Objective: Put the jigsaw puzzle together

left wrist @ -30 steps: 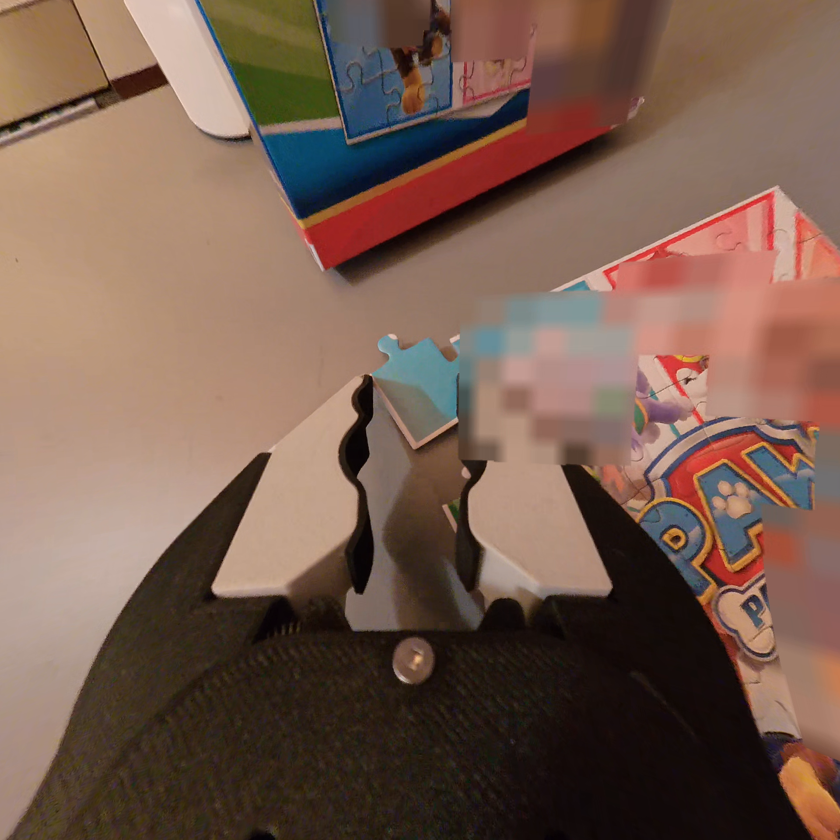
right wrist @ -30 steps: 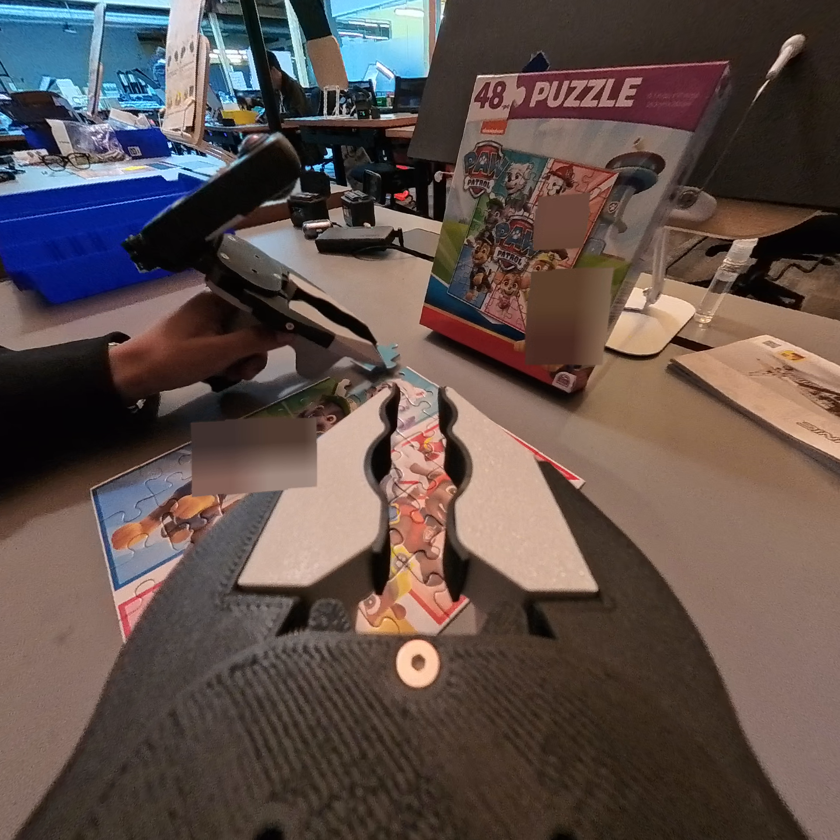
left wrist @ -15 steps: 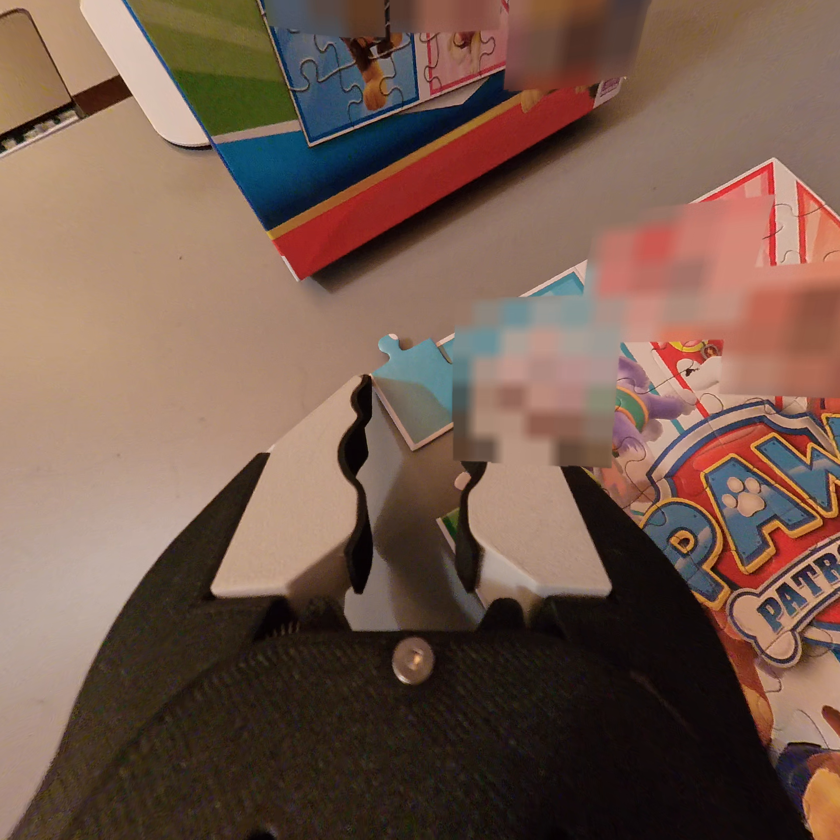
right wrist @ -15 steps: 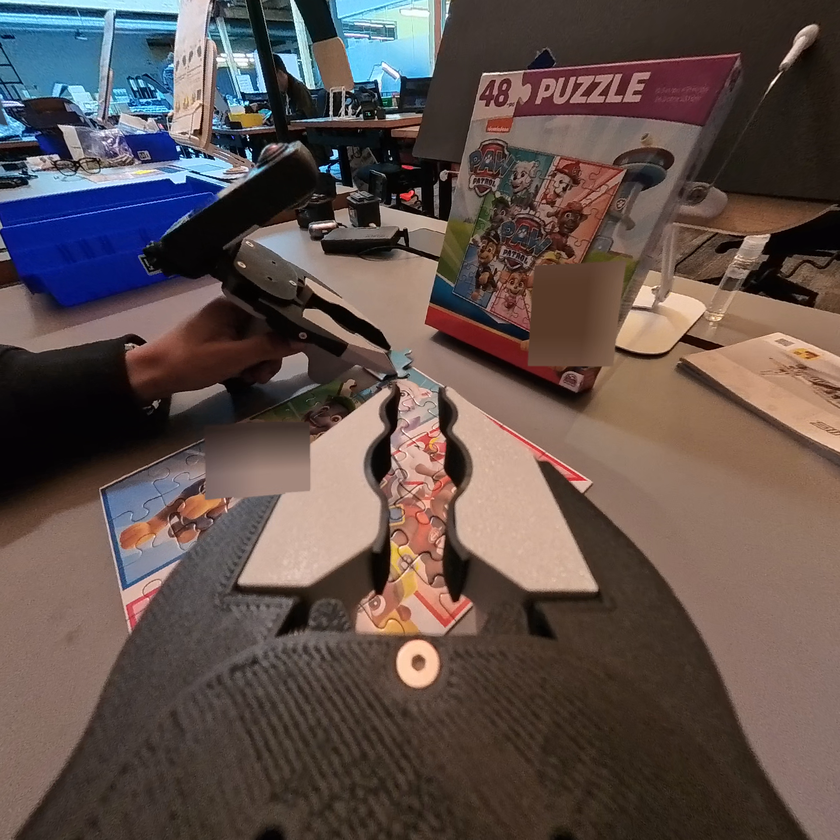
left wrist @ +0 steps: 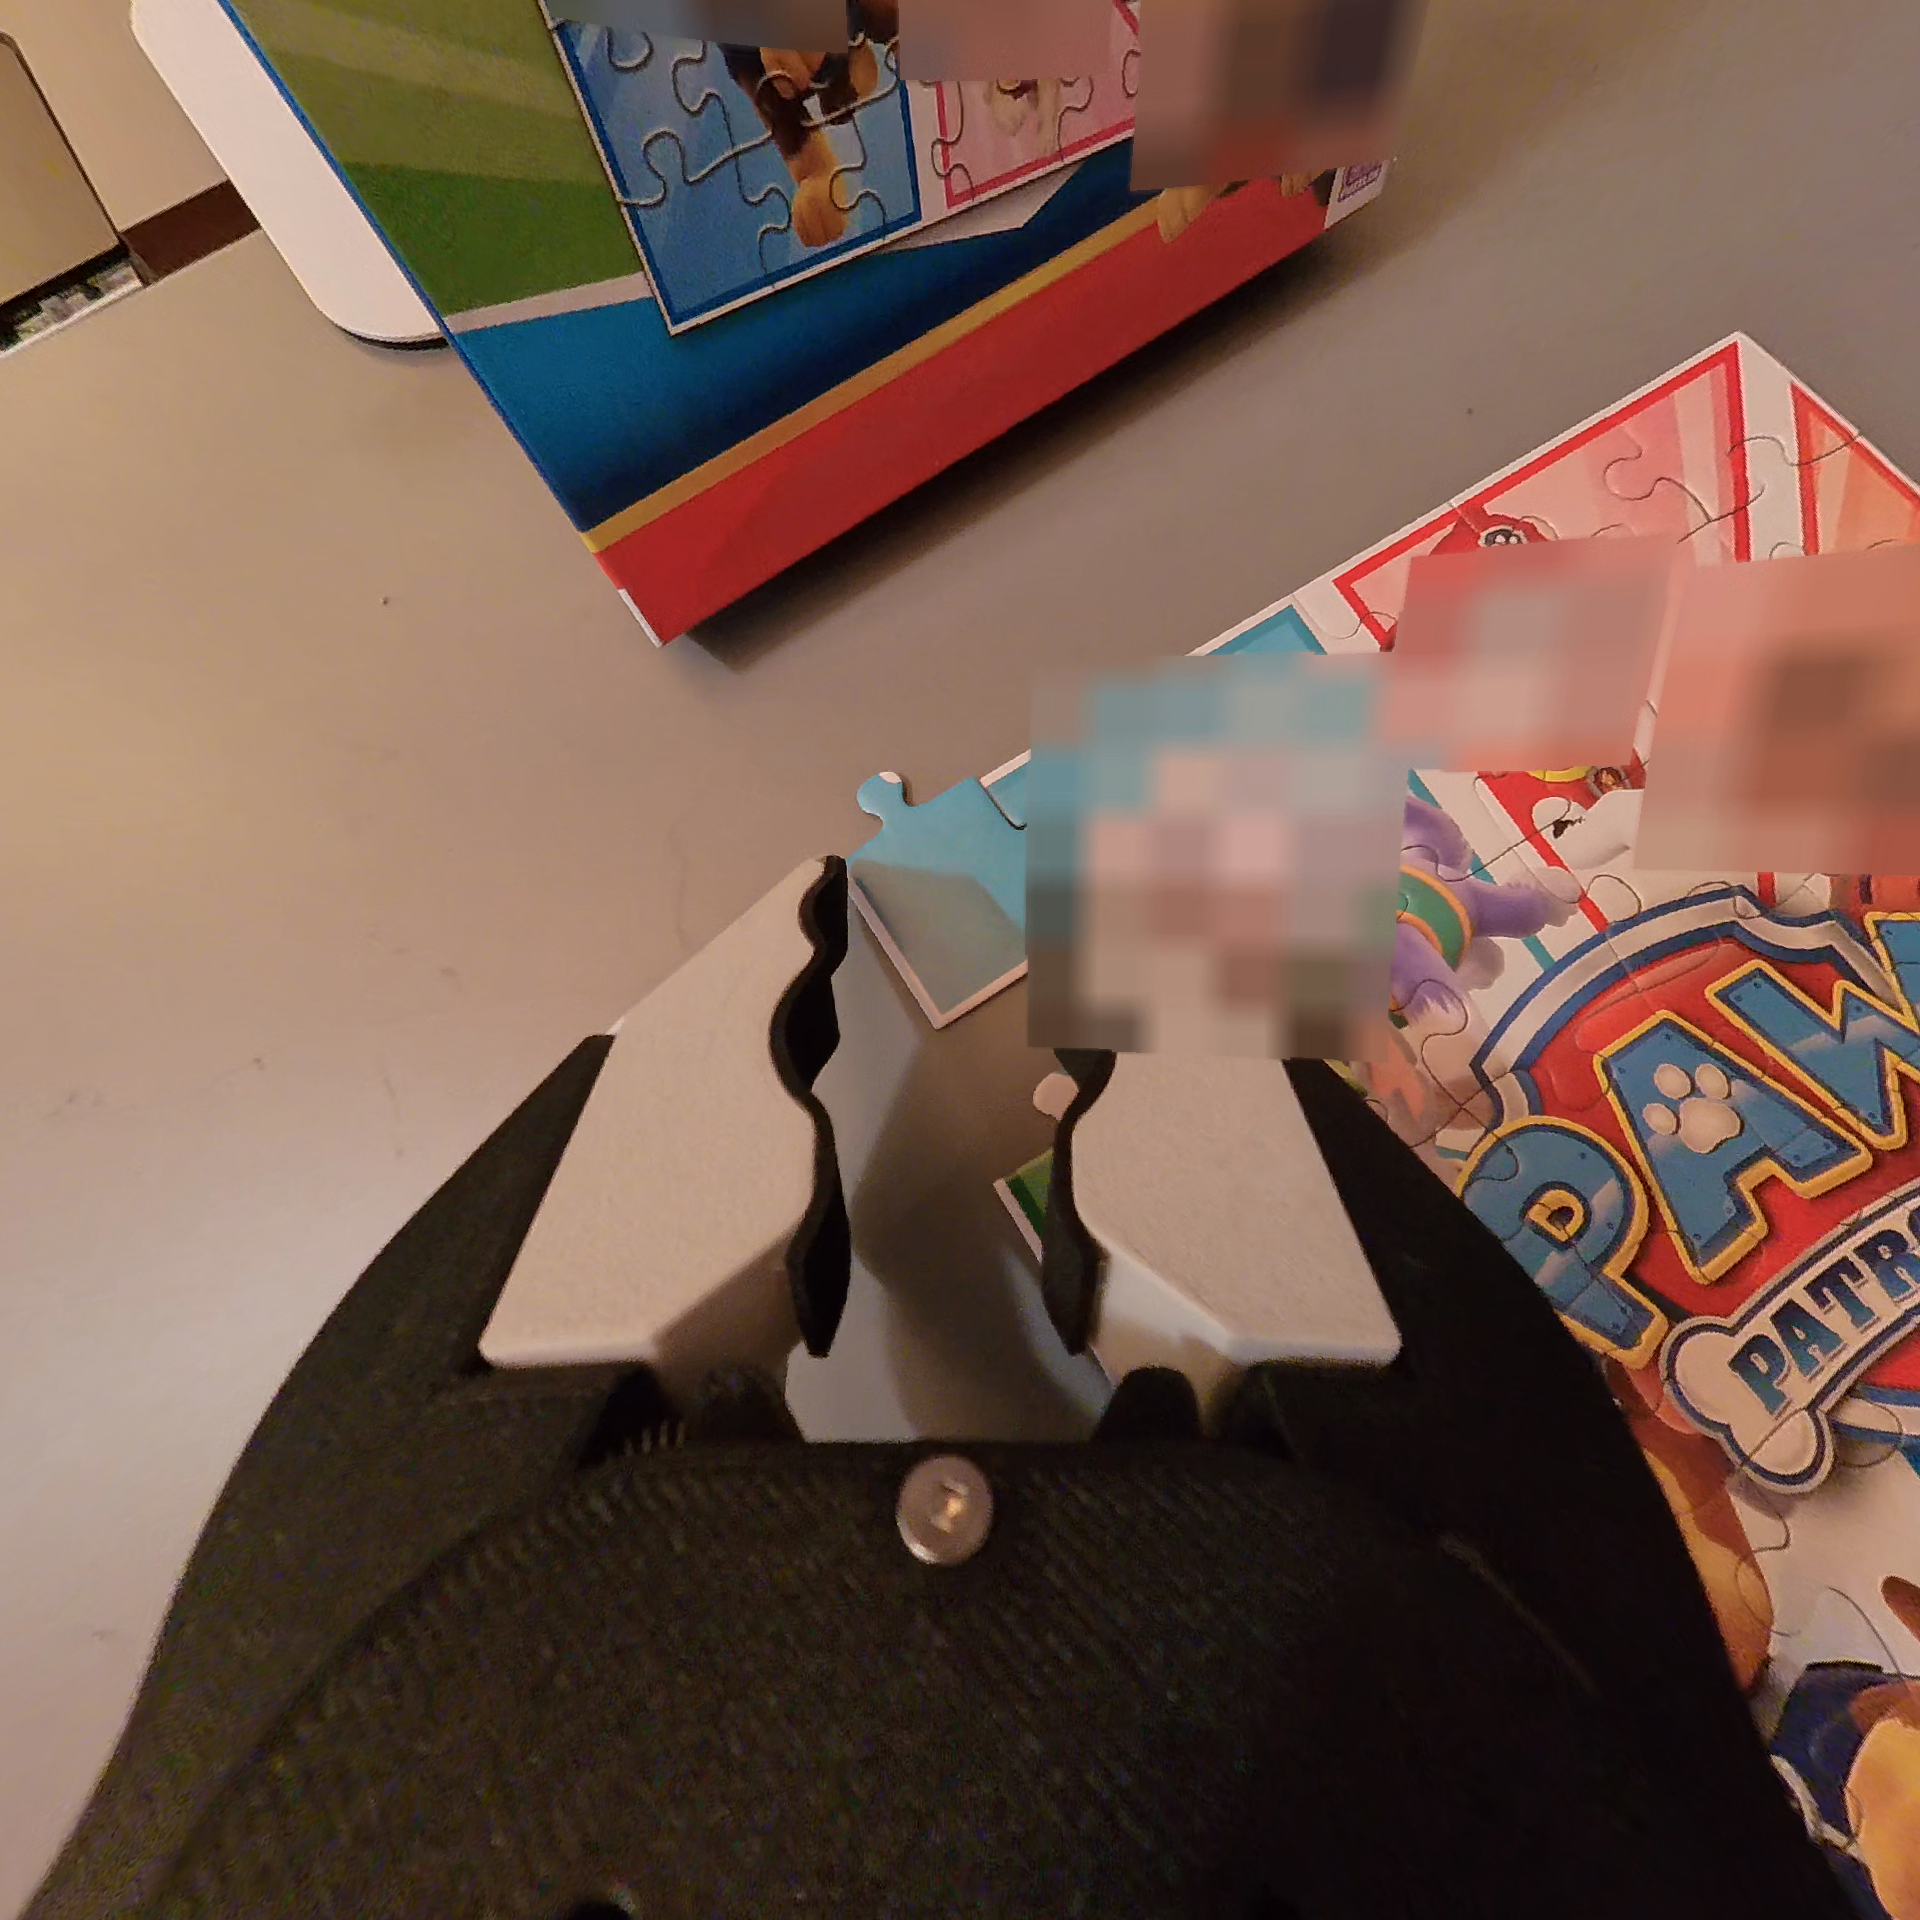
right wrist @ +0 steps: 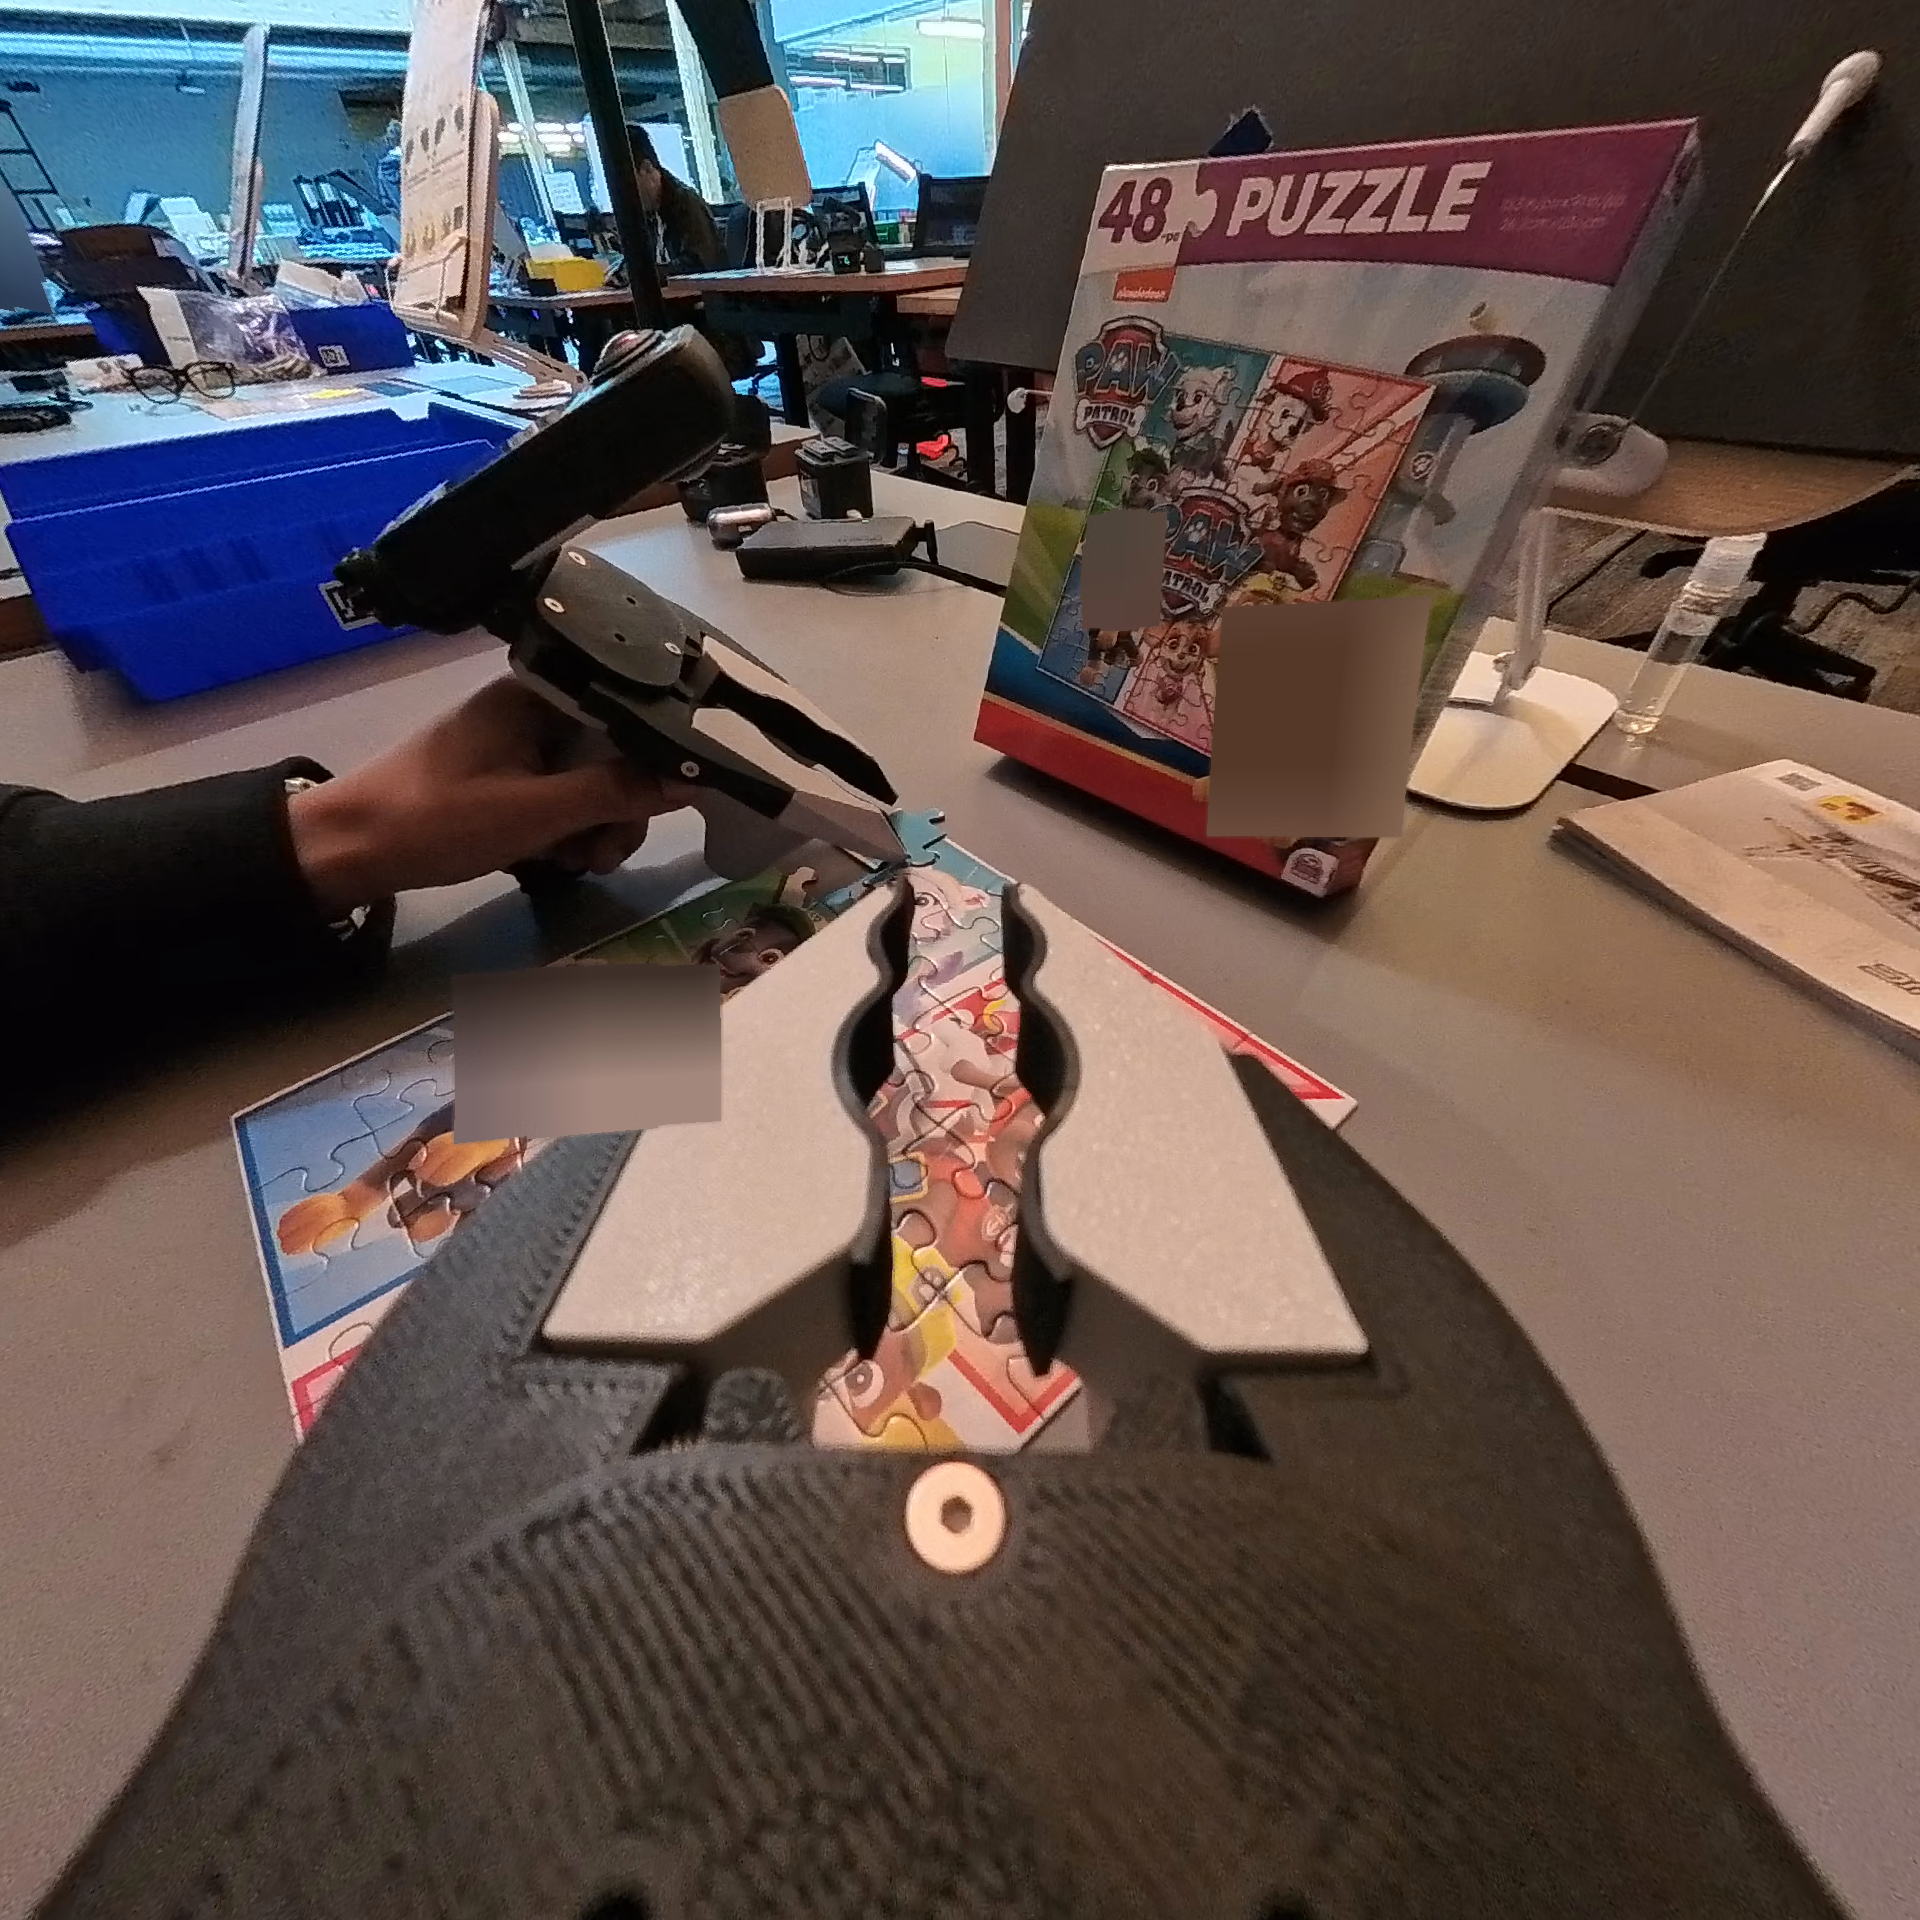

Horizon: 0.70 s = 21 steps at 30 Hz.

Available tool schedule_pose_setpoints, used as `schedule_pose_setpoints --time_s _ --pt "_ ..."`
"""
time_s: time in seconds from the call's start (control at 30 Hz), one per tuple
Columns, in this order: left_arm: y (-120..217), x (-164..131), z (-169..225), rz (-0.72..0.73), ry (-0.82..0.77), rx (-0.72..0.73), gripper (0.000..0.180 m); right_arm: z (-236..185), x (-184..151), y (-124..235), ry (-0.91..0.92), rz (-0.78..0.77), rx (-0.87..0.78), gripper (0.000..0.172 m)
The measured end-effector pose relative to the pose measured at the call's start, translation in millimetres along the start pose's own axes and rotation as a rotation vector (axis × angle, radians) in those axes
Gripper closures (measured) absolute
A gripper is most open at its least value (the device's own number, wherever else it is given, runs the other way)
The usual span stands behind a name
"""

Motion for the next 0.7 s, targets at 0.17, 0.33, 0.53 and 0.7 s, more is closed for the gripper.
schedule_pose_setpoints --time_s 0.17,0.33,0.53,0.7 --pt "-0.3 -0.3 -1.0 -0.003 0.009 -0.009 0.142 -0.3 0.0 -0.1 0.000 0.001 0.002 0.155" --pt "-1.3 -0.5 -2.9 -0.011 0.030 -0.040 0.142 -0.4 -0.1 -0.3 0.001 0.000 0.002 0.155" --pt "0.2 -0.8 -4.7 -0.002 0.031 -0.038 0.162 -0.4 -0.1 -0.2 0.000 0.000 0.001 0.155" --pt "2.4 -2.3 -9.9 0.004 0.042 -0.025 0.161 -0.5 -0.2 -0.2 0.001 -0.001 0.002 0.155"
Point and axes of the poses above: each gripper's, where its closed fingertips meet, y back along the fingers, x out of its top, z = x × y across the jaws, the point moved 9 cm from there along y, back along the fingers, and after that the axes turned 2 degrees about -z, right-handed, at the moved point
